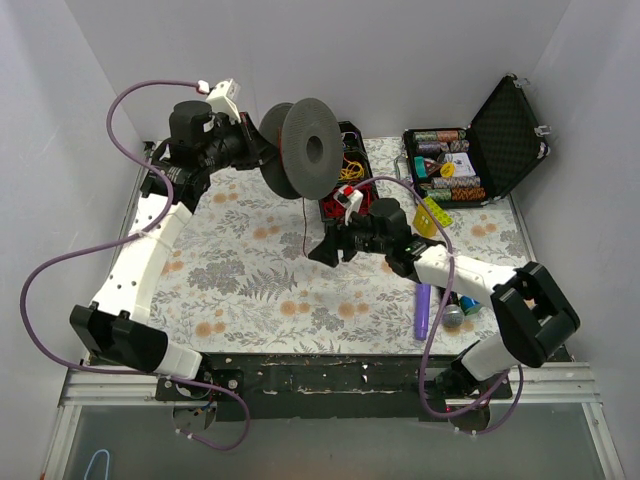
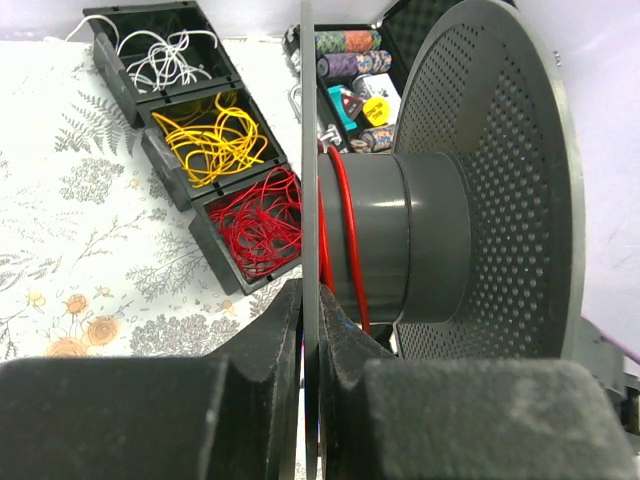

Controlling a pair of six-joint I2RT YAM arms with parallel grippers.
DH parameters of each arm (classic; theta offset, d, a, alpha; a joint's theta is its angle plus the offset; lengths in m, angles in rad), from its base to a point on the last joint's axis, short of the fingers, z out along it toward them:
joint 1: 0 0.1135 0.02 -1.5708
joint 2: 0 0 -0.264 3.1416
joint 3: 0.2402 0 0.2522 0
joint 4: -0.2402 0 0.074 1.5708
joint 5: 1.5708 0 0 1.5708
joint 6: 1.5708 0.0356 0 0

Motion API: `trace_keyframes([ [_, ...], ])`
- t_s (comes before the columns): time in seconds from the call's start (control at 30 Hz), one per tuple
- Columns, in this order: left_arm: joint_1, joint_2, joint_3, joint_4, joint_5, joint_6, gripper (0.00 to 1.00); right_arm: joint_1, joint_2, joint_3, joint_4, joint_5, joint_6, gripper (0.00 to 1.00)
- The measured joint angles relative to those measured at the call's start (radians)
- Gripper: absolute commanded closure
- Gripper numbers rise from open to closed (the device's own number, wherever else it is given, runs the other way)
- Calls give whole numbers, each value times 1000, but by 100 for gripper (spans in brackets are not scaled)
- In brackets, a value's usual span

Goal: Wrap the cables

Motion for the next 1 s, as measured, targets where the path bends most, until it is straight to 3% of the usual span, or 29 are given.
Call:
trace_keyframes([
  [0.27,0,-32,15,19,37,1,100,-8,86,18,172,-17,87,33],
  [0.87,5,-34,36,41,74,2,100,-12,227,55,296,-66,193,36],
  [1.0,5,-34,37,48,79,2,100,-12,247,64,353,-82,234,43],
])
